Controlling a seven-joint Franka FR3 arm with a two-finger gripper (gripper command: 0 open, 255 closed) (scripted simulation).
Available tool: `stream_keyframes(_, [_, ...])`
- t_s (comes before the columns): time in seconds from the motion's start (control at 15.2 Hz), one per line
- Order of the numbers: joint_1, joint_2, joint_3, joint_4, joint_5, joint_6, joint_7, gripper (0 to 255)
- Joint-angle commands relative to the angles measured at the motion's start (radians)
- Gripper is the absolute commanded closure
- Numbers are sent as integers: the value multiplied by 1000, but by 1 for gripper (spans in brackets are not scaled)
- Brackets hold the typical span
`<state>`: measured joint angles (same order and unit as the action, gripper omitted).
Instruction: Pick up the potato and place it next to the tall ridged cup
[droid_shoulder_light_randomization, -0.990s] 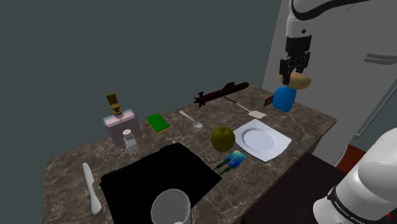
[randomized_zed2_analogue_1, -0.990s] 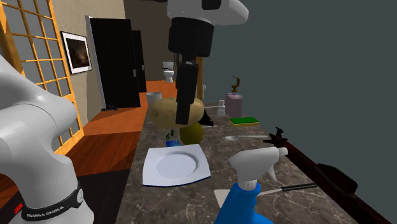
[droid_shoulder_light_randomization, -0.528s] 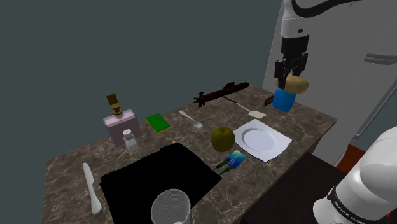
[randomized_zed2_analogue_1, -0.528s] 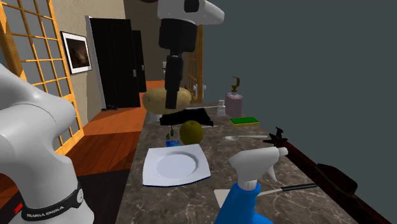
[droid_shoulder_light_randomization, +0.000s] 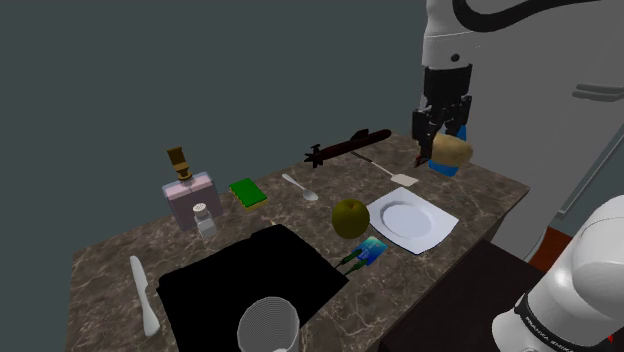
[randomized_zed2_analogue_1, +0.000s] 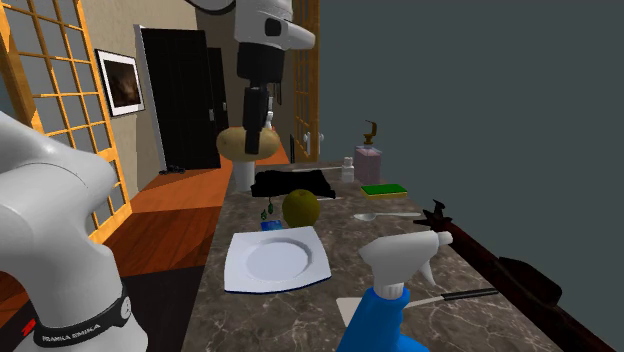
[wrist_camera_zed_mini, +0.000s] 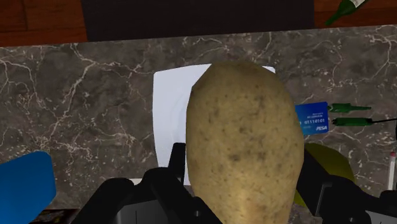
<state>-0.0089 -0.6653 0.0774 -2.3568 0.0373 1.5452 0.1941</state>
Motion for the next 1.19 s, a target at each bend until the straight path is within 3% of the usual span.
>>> stream_keyframes(0.0, [21,-19,41,-7,35,-11,50,255])
stream_keyframes(0.53, [94,-5,209,24,166,-11,246,255])
stream_keyframes(1.12, [146,102,407,140,274,21,472,255])
